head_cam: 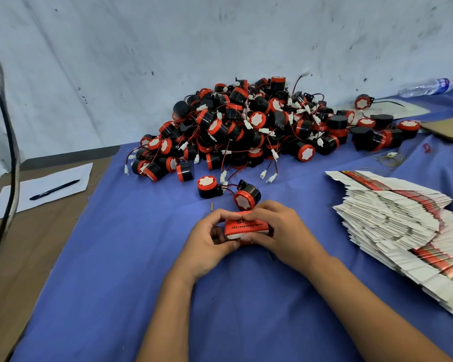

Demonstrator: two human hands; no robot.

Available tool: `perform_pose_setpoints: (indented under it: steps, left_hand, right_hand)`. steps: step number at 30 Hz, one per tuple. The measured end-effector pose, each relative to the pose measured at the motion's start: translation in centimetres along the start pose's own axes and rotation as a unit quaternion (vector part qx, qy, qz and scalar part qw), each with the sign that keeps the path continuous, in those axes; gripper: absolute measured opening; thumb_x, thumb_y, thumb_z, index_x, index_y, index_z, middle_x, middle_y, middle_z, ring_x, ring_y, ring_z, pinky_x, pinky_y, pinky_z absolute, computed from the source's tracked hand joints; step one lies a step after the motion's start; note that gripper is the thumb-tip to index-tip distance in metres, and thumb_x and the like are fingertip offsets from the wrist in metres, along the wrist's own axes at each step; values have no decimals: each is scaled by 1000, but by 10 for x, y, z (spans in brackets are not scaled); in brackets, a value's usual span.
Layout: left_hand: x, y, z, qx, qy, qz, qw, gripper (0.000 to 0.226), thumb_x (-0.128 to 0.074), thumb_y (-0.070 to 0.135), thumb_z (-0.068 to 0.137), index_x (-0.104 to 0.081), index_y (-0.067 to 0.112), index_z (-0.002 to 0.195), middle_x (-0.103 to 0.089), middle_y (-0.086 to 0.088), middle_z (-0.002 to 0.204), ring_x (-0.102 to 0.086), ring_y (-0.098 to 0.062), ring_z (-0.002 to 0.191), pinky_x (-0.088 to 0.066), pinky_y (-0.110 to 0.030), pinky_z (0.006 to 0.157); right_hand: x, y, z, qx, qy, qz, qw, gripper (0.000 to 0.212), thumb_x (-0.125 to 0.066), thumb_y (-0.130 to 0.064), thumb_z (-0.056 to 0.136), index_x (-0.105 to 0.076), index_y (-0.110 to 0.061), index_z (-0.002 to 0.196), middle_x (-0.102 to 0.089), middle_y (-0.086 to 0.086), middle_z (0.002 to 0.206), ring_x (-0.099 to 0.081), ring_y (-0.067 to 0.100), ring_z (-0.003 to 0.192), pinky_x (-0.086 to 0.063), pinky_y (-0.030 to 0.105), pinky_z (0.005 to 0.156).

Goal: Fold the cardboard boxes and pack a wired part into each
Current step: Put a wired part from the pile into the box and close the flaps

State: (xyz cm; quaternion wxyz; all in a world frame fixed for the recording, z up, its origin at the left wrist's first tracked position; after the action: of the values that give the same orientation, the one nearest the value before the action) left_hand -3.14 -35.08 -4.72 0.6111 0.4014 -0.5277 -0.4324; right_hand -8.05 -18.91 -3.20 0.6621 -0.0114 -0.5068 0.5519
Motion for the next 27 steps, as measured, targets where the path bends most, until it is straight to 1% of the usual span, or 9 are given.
perform_pose_setpoints:
  steps: [4,8,13,17,19,21,23,25,27]
  left_hand:
    - [2,0,0,-6,28,11,1000,65,-79,-7,80,-64,38,124,-70,9,118,-67,-35,96,-61,-46,89]
    - [3,-3,1,1,29,32,999,75,-84,-4,78,-59,45,129,-68,19,114,-62,-25,82,-62,-42,85]
    - [3,0,1,-8,41,47,998,67,-87,3,77,-61,39,128,-69,16,114,-58,-15,74,-62,-42,82]
    - [2,0,2,-9,35,61,998,70,-86,1,77,-60,35,132,-68,12,119,-65,-12,81,-62,-36,82]
    - [2,3,2,-18,37,61,997,68,-87,3,77,-61,37,130,-69,14,116,-65,-8,79,-61,-30,79]
    - [1,4,3,-27,39,58,997,66,-88,4,77,-62,37,129,-70,13,115,-65,-8,78,-61,-29,76]
    - [2,3,3,-28,45,43,998,66,-86,-1,77,-63,33,128,-71,10,115,-67,-10,84,-62,-33,80]
    - [4,1,4,-27,51,33,998,65,-85,-2,77,-63,32,128,-70,8,118,-69,-13,91,-62,-37,85]
    - [5,0,3,-25,55,35,998,66,-87,1,76,-62,35,127,-70,9,117,-67,-10,83,-63,-37,83]
  right_hand:
    - [4,-7,0,21,22,-39,999,40,-70,-42,93,-70,-21,128,-65,-2,129,-65,17,110,-55,35,90]
    - [11,-15,1,41,66,-42,996,41,-65,-46,93,-73,-16,120,-72,-1,122,-71,20,101,-60,41,80]
    - [4,-7,1,36,12,-42,998,49,-77,-54,84,-71,-28,125,-64,-11,133,-66,11,113,-58,36,86]
    - [11,-10,2,24,72,-15,997,39,-66,-53,92,-75,-27,119,-71,-13,120,-68,9,103,-57,34,81]
    - [13,-16,3,6,113,-44,993,36,-59,-55,94,-76,-32,116,-71,-18,113,-59,12,98,-52,32,79]
    - [9,-20,5,-1,122,-55,991,30,-58,-46,97,-74,-34,119,-65,-17,118,-48,15,109,-45,31,92]
    - [-2,-20,6,-19,80,-16,996,30,-58,-29,101,-69,-36,128,-57,-15,129,-38,15,126,-35,36,107]
    - [-11,-17,6,-35,23,12,999,40,-55,-16,103,-63,-36,137,-51,-14,137,-32,12,135,-31,41,113]
    - [-14,-12,4,-39,-13,17,999,41,-54,-13,104,-61,-31,140,-50,-13,139,-31,12,136,-31,43,115]
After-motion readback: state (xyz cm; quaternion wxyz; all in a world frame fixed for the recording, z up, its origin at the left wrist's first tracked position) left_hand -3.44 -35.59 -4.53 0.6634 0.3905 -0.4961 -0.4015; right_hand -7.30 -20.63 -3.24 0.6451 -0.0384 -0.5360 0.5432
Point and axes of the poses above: each hand's wrist, its own z-axis towards the middle knuckle, its own x-axis out of the back of the hand, y = z × x, the point moved 7 cm from there along z, towards the middle knuckle
